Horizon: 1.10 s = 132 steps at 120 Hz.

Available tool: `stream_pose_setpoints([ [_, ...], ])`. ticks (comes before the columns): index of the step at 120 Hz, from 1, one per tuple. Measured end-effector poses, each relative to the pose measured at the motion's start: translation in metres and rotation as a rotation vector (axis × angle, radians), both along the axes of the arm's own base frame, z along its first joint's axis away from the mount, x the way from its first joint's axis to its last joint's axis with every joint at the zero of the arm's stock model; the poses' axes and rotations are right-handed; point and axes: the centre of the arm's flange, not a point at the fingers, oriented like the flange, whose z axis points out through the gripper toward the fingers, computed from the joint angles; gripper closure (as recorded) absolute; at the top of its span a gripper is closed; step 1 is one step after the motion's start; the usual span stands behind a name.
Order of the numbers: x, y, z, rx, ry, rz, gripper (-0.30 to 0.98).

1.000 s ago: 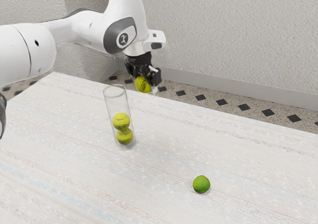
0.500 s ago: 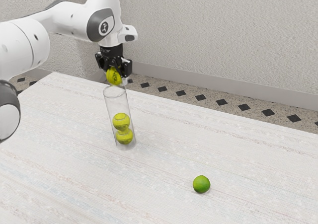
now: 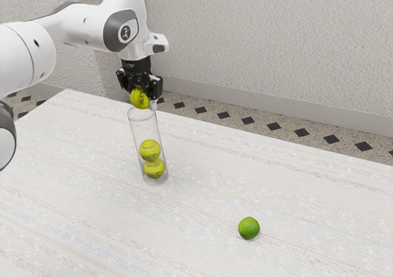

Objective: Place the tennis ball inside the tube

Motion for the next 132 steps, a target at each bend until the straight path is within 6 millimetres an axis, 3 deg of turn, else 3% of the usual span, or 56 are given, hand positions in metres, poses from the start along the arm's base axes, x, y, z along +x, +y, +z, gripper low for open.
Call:
stream_pose_setpoints([
  [45, -0.009, 0.000, -0.008, -0.035, 0.021, 0.009, 0.31],
  [78, -0.011, 0.010, -0.006, -0.023, 0.018, 0.025, 0.39],
  [104, -0.010, 0.013, -0.005, -0.027, 0.017, 0.030, 0.17],
  [124, -0.013, 0.011, 0.004, -0.036, 0.005, 0.024, 0.09],
  [132, -0.029, 0.007, 0.041, -0.059, -0.016, 0.009, 0.07],
])
